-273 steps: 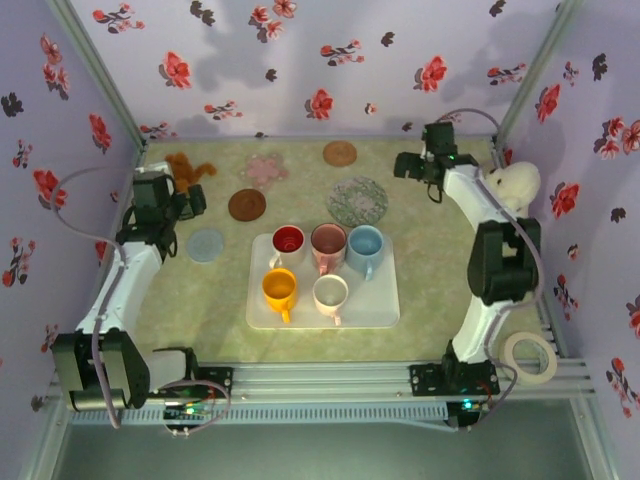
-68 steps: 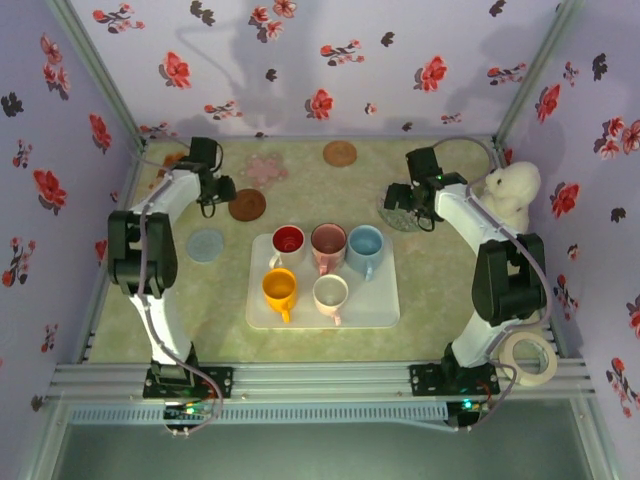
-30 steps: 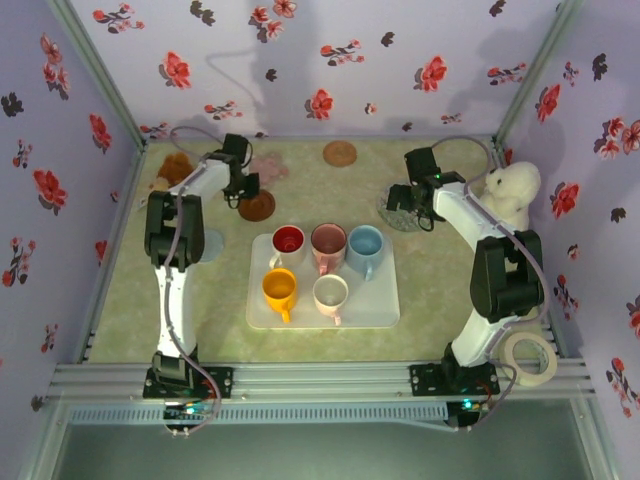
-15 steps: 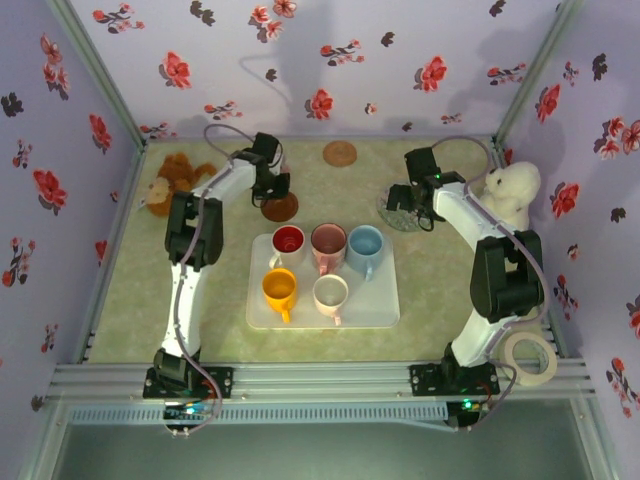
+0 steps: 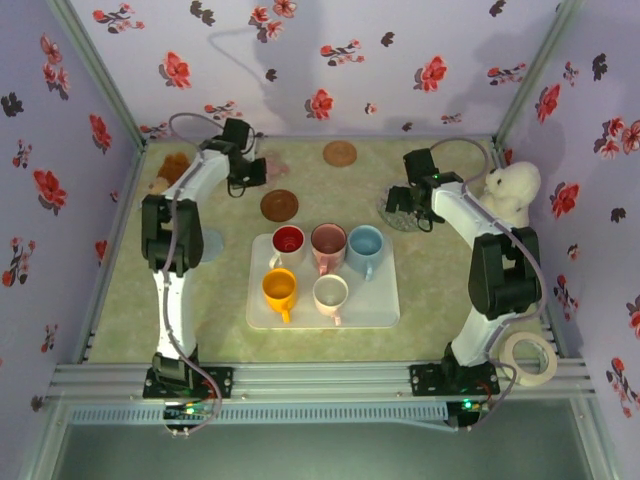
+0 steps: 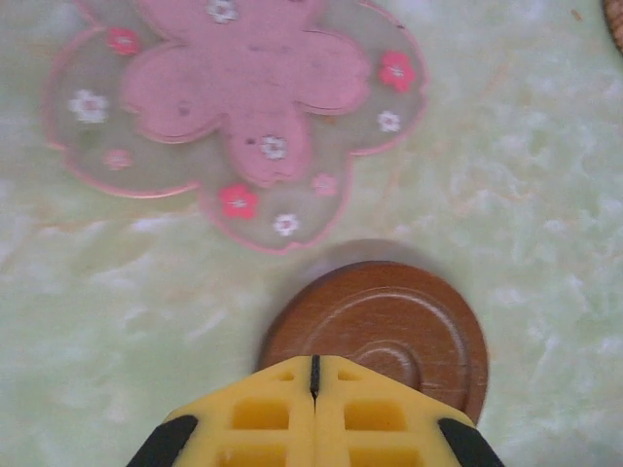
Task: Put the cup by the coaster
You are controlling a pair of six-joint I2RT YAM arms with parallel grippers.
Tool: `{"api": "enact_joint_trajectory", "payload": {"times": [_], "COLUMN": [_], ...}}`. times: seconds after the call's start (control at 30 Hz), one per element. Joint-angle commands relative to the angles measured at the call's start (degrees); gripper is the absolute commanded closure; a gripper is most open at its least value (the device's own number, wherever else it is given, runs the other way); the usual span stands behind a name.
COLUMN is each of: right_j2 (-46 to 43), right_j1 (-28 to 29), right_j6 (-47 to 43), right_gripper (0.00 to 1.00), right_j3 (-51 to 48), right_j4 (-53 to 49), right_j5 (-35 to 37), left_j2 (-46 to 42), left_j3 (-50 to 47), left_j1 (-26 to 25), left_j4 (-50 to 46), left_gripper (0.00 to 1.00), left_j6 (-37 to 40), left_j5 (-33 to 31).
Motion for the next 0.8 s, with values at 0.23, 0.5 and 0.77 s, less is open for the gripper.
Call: {"api": "enact_joint_trajectory", "payload": {"times": [0.23, 0.5, 0.77], "right_j2": [1.51, 1.15, 0.85], "right_j1": [0.38, 0.42, 0.29], "right_j6": [-0.28, 0.33, 0.5], "right_gripper": [0.01, 0.01, 0.01], "right_j3": [3.09, 3.03, 2.9], "right_j4": [-1.49, -1.58, -1.34], "right_j5": [-0.09, 0.6, 0.14], "left_j2": [0.7, 4.63, 7.39], "left_j3": [-4.82, -1.85, 0.55], "left_j1": [0.82, -0.78, -2.8], "left_j4": [-3.96, -7.22, -6.65], "left_gripper": [1.0, 1.0, 1.0], "left_j6": [3.75, 5.23, 5.22], "left_j5": [-7.59, -7.1, -3.96]}}
